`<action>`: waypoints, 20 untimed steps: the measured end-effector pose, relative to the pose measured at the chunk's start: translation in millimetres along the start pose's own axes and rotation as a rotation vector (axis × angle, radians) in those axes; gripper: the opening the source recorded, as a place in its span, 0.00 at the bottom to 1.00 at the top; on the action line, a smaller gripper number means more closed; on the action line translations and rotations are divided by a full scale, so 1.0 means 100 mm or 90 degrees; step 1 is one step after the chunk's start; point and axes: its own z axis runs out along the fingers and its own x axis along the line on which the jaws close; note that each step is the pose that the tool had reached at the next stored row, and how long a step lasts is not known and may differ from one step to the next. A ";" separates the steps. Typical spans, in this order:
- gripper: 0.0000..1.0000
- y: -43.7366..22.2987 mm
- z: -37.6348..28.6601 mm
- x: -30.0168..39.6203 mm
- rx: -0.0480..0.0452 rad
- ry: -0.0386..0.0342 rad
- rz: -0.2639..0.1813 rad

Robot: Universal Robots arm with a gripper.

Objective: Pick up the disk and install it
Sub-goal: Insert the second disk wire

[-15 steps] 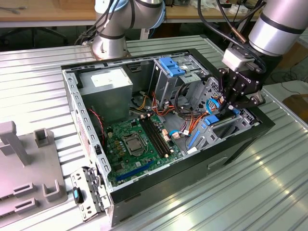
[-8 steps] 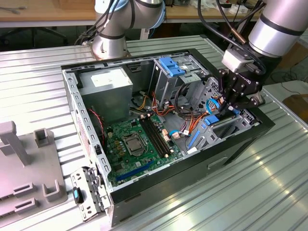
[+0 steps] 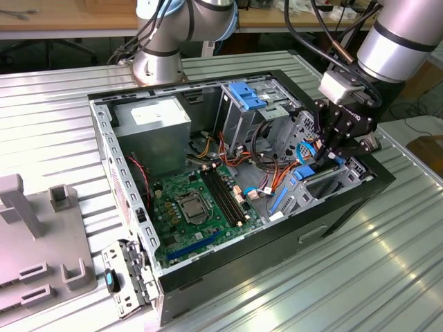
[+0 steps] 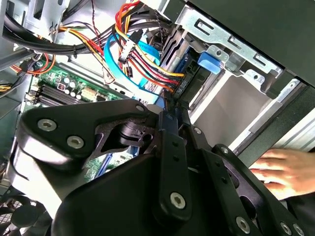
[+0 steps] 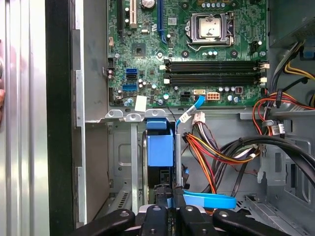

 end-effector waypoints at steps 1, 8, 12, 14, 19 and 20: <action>0.17 0.000 0.004 0.000 0.0001 -0.0005 0.000; 0.24 0.001 -0.099 0.002 0.0000 -0.0001 0.000; 0.24 0.001 -0.209 0.004 0.0000 0.0000 0.000; 0.24 0.001 -0.212 0.004 0.0000 -0.0002 0.000; 0.11 0.001 -0.213 0.004 0.0000 -0.0002 0.000; 0.11 0.001 -0.213 0.004 0.0000 -0.0002 0.000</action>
